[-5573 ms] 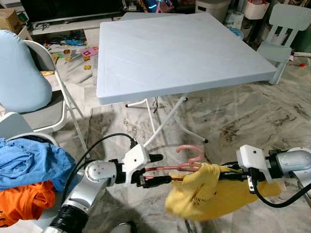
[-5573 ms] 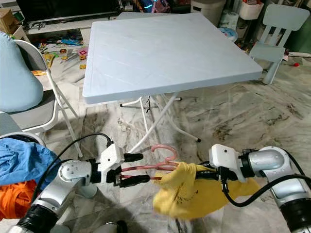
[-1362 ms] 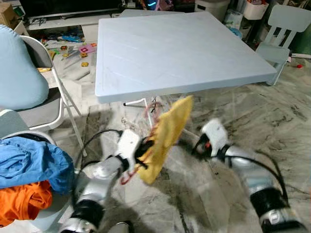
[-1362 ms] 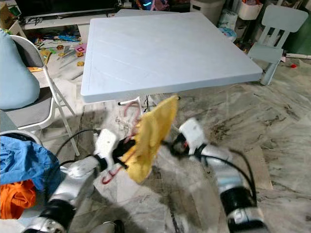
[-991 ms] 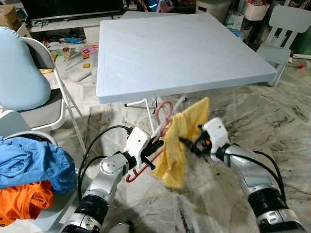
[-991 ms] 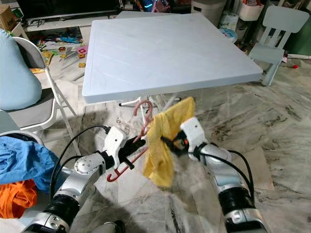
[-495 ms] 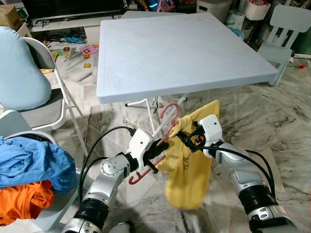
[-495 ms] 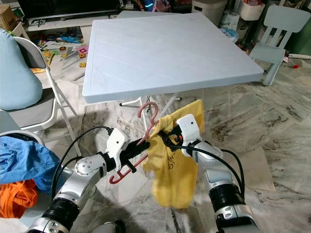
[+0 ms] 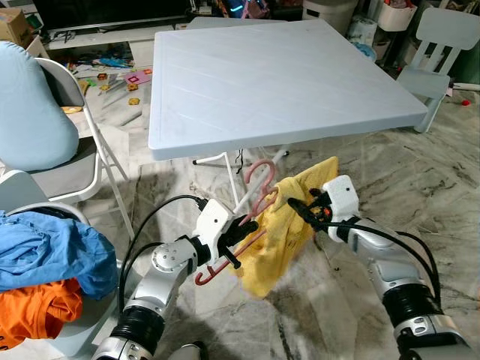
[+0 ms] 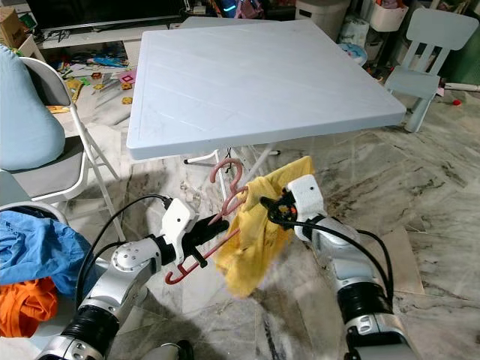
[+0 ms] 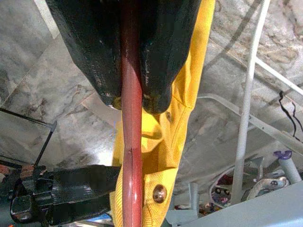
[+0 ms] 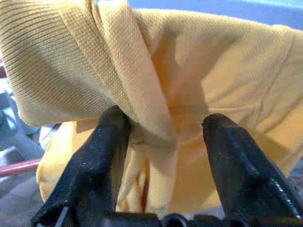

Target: Hang hanger

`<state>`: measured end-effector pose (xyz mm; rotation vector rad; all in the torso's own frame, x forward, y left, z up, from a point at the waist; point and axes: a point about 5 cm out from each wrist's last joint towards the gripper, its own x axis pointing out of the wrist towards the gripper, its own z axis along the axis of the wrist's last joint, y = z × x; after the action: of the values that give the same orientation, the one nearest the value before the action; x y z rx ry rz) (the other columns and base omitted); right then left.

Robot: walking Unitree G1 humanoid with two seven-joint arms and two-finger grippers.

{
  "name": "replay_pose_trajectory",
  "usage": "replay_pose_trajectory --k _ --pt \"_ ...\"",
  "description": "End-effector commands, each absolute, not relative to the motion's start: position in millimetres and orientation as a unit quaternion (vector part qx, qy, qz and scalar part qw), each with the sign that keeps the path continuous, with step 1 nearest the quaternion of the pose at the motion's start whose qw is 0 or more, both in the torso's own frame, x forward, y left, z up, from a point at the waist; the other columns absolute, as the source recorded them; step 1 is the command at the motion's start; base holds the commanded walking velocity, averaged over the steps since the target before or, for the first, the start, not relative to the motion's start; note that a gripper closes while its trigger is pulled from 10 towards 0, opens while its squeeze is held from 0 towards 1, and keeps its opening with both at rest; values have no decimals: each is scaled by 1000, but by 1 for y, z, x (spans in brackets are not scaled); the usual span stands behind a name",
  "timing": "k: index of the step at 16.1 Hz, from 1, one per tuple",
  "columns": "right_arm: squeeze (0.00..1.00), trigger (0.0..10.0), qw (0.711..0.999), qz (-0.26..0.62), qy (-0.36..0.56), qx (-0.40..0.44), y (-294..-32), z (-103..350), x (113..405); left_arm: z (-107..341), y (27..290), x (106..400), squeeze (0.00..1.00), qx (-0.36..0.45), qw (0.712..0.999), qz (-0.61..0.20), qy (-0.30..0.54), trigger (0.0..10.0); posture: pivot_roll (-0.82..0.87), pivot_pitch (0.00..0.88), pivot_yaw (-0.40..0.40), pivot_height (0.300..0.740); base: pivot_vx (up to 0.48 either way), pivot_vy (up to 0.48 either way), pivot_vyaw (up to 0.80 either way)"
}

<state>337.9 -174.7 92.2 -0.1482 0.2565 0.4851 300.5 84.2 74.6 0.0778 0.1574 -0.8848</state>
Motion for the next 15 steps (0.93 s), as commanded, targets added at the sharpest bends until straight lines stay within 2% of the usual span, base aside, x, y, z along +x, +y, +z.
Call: replay_pose_trajectory --k 1,6,7,9,10,12,13,14,15 --pt "0 0 962 235 121 -73 -180 97 341 88 86 307 0 37 904 -424 48 0 12 57 35 740 0 0 0" --pt "0 0 958 251 122 -63 -170 93 340 90 82 306 0 31 901 -430 43 0 18 55 26 740 0 0 0" --pt "0 784 953 273 116 -54 -164 93 339 89 81 304 0 30 898 -437 44 0 19 55 26 740 0 0 0" --pt "0 8471 948 294 109 -60 -161 95 337 88 80 303 0 30 896 -440 45 0 18 54 25 740 0 0 0" --pt "0 10000 947 297 106 -62 -161 95 337 88 80 302 0 29 896 -442 45 0 17 53 24 740 0 0 0" --pt "0 10000 946 299 108 -60 -160 93 336 88 78 302 0 27 894 -446 43 0 15 51 23 740 0 0 0" --pt "0 2078 946 298 113 -57 -160 91 336 89 78 302 0 26 893 -447 41 0 16 51 23 740 0 0 0" --pt "0 0 946 296 117 -53 -159 90 336 90 77 302 0 24 892 -450 40 0 15 51 24 740 0 0 0" --pt "0 0 947 292 121 -51 -159 87 335 90 75 301 0 21 888 -457 40 0 15 52 23 740 0 0 0"
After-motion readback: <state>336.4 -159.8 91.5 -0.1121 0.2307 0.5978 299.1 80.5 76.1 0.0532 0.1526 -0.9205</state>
